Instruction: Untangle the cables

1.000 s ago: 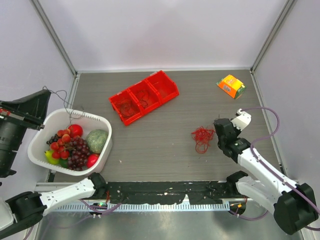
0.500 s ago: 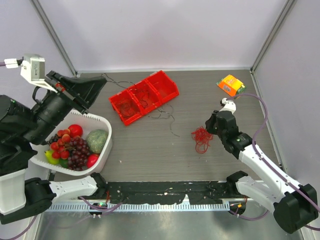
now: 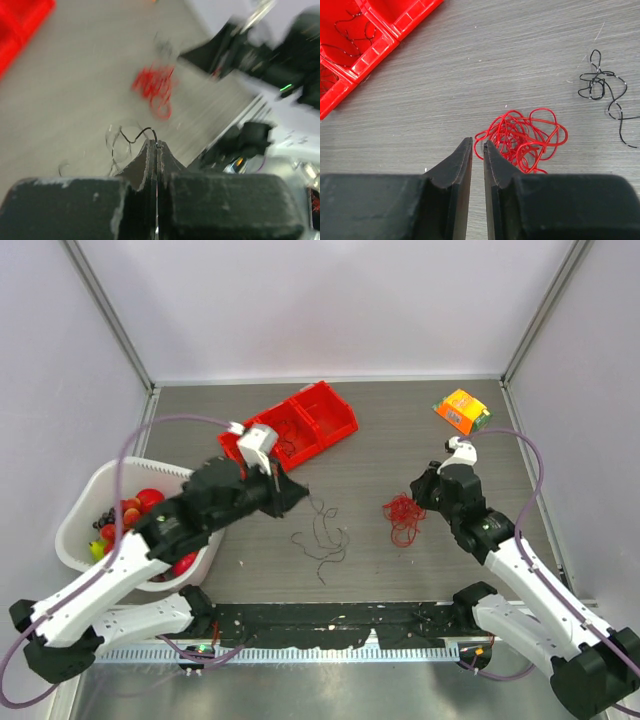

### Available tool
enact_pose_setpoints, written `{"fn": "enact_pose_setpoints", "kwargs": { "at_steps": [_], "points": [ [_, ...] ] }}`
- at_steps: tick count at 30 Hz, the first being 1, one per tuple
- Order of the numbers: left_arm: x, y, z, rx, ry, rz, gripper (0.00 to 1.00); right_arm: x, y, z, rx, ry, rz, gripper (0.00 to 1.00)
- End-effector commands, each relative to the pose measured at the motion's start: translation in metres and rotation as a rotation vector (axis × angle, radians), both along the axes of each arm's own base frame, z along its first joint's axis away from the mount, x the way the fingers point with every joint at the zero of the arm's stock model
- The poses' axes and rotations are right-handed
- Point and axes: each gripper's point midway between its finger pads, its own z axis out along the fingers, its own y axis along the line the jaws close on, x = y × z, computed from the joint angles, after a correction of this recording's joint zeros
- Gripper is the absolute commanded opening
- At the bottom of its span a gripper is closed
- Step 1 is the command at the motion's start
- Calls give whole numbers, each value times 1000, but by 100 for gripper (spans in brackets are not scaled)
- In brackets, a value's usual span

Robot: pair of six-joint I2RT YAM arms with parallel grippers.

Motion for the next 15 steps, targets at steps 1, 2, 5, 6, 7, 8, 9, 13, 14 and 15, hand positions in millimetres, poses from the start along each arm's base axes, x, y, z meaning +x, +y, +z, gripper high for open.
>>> {"fn": "enact_pose_setpoints", "kwargs": {
  "at_steps": [1, 2, 5, 6, 7, 8, 9, 13, 14, 15],
  "points": [
    [-5, -18, -81, -31, 204, -6, 0, 3, 6, 10, 17, -21, 30, 21],
    [-5, -19, -106, -16, 250, 6, 0, 1, 13, 6, 27, -3, 61, 21],
    [-19, -28, -156, -5, 368, -45, 0, -1, 33, 3, 70, 14, 161, 21],
    [-23, -29, -171, 5, 403, -54, 0, -8, 48, -2, 93, 42, 246, 22],
    [-27, -29, -181, 10, 431, -65, 0, -12, 57, -1, 107, 48, 293, 28],
    [-31, -30, -187, 9, 446, -78, 0, -15, 65, -6, 100, 69, 321, 31],
    [-34, -30, -195, 7, 460, -88, 0, -19, 72, -7, 107, 87, 342, 35],
    [-34, -26, -219, 31, 498, -58, 5, -45, 117, -21, 164, 145, 462, 49],
    [-35, -24, -224, 52, 507, -52, 12, -54, 132, -25, 181, 159, 503, 52],
    [-35, -23, -226, 69, 511, -47, 23, -63, 142, -33, 173, 187, 536, 59]
  ]
}}
